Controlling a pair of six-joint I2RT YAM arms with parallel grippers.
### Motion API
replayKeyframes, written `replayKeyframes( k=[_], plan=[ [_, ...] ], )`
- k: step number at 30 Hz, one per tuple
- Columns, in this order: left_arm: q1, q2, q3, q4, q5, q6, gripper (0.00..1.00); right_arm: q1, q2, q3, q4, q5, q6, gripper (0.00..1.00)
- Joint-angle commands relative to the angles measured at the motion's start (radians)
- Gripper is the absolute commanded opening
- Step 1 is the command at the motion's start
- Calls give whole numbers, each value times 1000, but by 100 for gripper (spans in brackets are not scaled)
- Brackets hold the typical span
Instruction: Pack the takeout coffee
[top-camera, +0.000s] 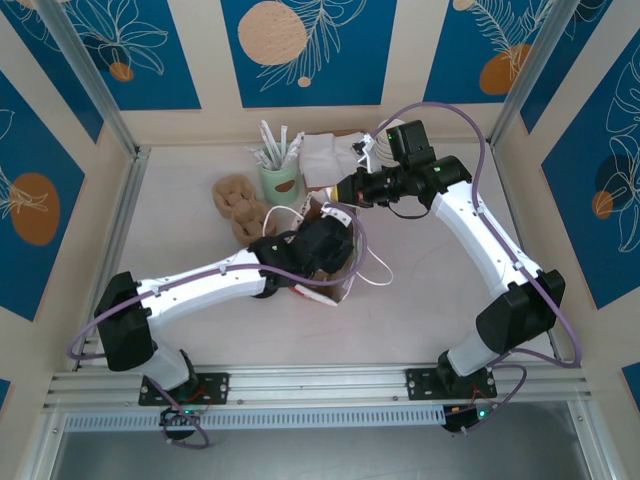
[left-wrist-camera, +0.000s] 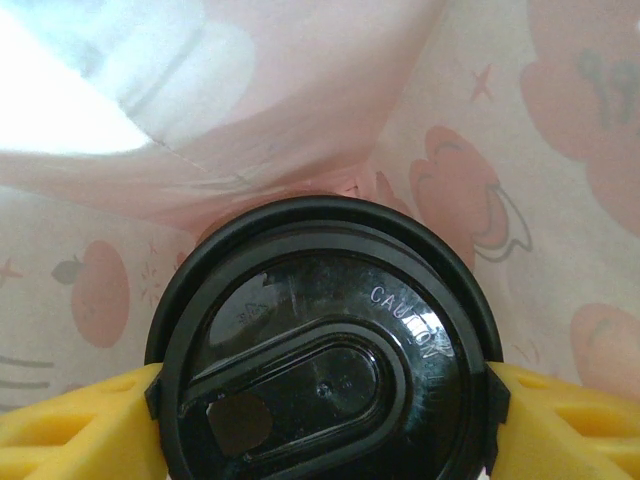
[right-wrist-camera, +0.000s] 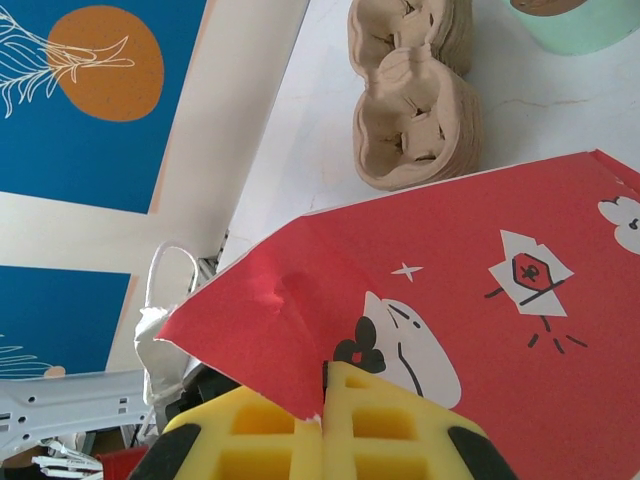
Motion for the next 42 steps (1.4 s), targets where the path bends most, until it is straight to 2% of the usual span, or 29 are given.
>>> replayKeyframes(
  k=[1,19,42],
  plan=[
    [20,7,-11,7,-30,-7,73,1,0,6,8,-43,16,0],
    [49,28,-16,36,-17,-12,73,3,18,16,5,-57,21,0],
    [114,119,78,-109,69,-110,73,5,56,30,9,-73,28,0]
  ],
)
